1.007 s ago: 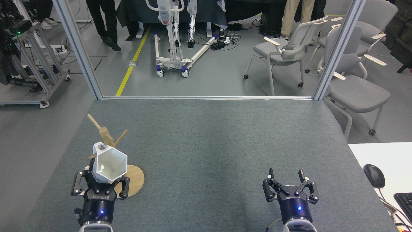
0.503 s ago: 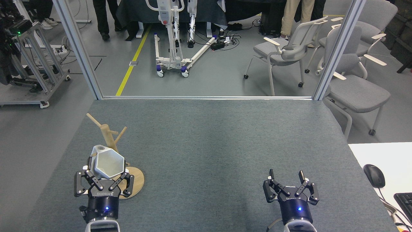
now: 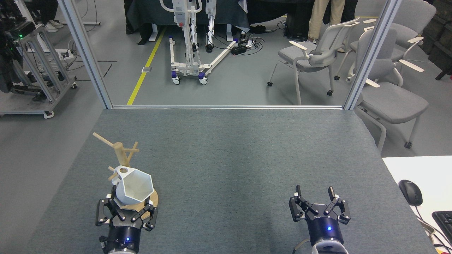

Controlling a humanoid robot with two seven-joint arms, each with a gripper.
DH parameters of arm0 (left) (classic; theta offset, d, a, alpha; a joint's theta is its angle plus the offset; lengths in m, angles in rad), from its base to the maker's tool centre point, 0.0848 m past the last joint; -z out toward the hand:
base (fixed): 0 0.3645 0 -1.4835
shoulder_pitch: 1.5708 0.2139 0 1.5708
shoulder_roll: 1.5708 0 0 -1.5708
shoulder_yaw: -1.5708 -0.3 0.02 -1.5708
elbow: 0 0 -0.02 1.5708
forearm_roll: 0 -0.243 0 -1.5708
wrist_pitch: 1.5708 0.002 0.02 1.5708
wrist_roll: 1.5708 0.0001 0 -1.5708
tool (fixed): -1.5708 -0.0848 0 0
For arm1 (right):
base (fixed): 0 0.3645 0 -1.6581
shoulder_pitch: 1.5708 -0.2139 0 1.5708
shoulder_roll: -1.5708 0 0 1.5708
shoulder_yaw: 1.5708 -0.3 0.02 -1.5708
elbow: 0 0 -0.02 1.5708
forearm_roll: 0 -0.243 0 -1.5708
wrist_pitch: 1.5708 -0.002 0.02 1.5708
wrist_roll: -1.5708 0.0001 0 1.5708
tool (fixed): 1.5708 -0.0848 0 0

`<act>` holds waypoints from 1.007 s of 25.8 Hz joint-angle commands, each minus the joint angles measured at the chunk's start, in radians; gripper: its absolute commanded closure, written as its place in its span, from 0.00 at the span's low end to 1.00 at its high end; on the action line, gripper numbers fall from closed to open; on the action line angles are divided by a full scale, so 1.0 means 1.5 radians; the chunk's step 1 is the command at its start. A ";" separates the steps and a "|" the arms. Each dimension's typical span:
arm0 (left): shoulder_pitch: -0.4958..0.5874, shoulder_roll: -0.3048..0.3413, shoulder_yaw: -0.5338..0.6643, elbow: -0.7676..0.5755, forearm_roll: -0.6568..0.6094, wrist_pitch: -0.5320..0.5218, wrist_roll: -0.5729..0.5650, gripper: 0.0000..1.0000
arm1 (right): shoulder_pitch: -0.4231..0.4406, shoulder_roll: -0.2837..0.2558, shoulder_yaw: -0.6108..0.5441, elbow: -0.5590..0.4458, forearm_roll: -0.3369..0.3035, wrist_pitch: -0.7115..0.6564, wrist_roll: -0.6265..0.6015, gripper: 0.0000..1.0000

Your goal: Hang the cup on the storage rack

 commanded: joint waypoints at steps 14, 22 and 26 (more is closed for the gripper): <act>0.027 -0.107 0.001 0.046 0.005 -0.266 -0.009 0.00 | -0.009 -0.002 -0.001 -0.001 0.002 -0.001 -0.001 0.01; 0.041 -0.206 0.001 0.007 0.007 -0.439 -0.009 0.00 | -0.010 -0.003 -0.005 -0.001 0.001 -0.001 -0.001 0.01; 0.022 -0.257 0.006 -0.051 0.007 -0.444 -0.004 0.00 | -0.011 -0.002 -0.006 -0.002 0.000 0.000 -0.001 0.01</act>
